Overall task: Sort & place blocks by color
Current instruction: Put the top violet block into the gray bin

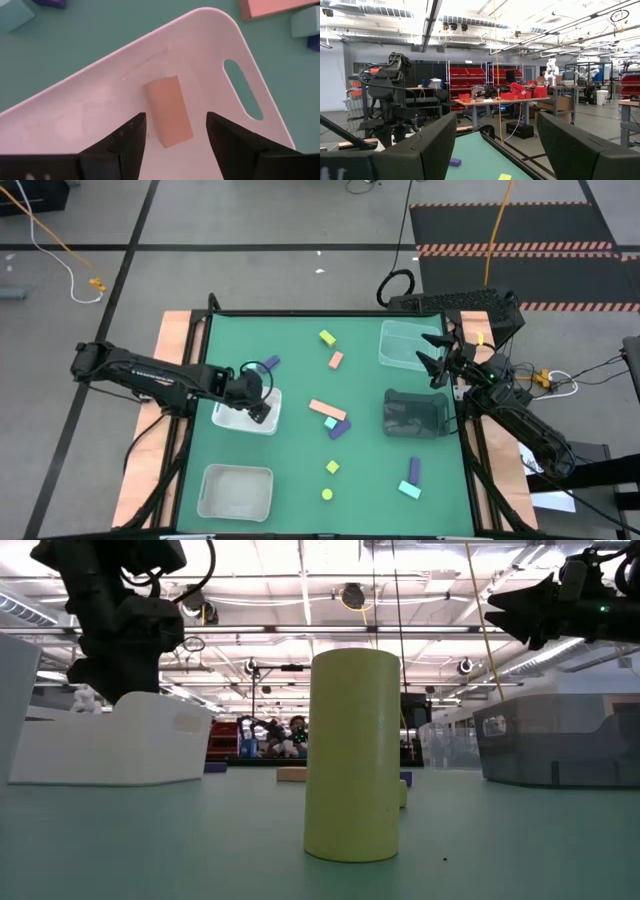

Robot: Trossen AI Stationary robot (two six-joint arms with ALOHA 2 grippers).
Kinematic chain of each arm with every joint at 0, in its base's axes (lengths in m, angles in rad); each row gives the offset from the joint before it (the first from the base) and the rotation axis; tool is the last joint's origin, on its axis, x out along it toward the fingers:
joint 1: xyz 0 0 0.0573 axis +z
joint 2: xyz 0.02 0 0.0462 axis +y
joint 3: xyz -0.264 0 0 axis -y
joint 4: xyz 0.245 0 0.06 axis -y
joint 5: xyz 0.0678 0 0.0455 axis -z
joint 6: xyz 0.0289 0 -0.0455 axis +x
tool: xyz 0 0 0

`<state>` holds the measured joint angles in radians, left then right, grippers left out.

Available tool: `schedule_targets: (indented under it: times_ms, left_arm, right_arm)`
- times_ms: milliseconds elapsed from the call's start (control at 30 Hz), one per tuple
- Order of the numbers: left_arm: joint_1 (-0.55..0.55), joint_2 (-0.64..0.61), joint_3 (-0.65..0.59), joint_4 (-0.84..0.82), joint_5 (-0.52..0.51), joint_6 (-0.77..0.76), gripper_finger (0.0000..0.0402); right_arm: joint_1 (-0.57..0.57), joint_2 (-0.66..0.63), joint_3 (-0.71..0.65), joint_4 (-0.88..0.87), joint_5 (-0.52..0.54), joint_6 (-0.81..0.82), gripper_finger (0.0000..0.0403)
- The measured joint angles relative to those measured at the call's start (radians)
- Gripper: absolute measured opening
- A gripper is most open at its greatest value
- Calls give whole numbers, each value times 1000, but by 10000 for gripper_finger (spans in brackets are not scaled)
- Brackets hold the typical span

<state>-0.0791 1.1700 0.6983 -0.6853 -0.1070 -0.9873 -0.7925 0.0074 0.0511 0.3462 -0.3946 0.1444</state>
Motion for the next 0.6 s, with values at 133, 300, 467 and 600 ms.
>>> schedule_targets:
  times_ms: [133,300,467,600]
  left_arm:
    - [7,-30,0,28,0,11,212]
    - [35,-103,0,129,-62,119,219]
    - [98,-125,0,340,-211,351,230]
    - [185,-58,2,448,-140,502,232]
  right_arm:
    - [0,0,0,0,0,0,270]
    - [0,0,0,0,0,0,270]
    - [0,0,0,0,0,0,270]
    - [0,0,0,0,0,0,270]
